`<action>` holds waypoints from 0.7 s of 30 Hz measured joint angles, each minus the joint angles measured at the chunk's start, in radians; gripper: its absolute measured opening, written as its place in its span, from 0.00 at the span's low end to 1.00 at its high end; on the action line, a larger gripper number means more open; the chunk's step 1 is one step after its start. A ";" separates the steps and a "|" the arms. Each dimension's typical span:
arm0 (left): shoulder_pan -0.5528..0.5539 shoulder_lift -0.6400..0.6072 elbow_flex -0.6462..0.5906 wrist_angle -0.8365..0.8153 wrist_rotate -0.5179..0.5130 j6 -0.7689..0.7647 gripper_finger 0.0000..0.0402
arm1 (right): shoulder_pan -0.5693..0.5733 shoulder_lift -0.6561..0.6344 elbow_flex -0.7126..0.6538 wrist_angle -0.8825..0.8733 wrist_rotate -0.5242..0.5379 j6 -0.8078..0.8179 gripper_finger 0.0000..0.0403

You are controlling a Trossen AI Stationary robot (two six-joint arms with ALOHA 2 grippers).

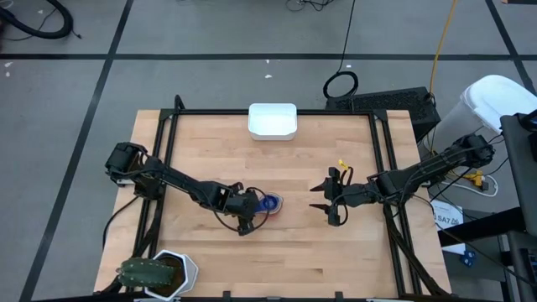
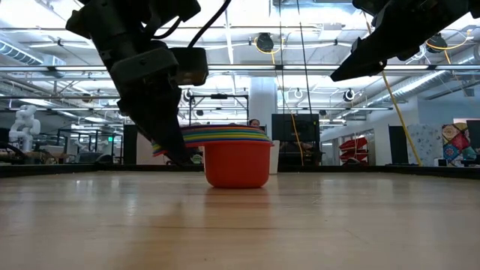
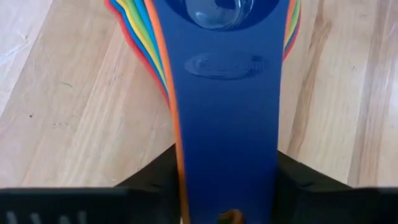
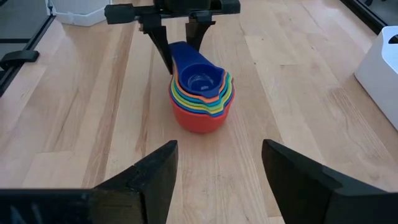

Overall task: Nest measuring cups in basket
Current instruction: Put the nested measuring cups into the white bin

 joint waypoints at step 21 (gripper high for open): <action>0.006 0.000 0.000 0.002 0.029 0.010 0.34 | 0.000 0.000 0.000 0.000 0.000 0.015 0.56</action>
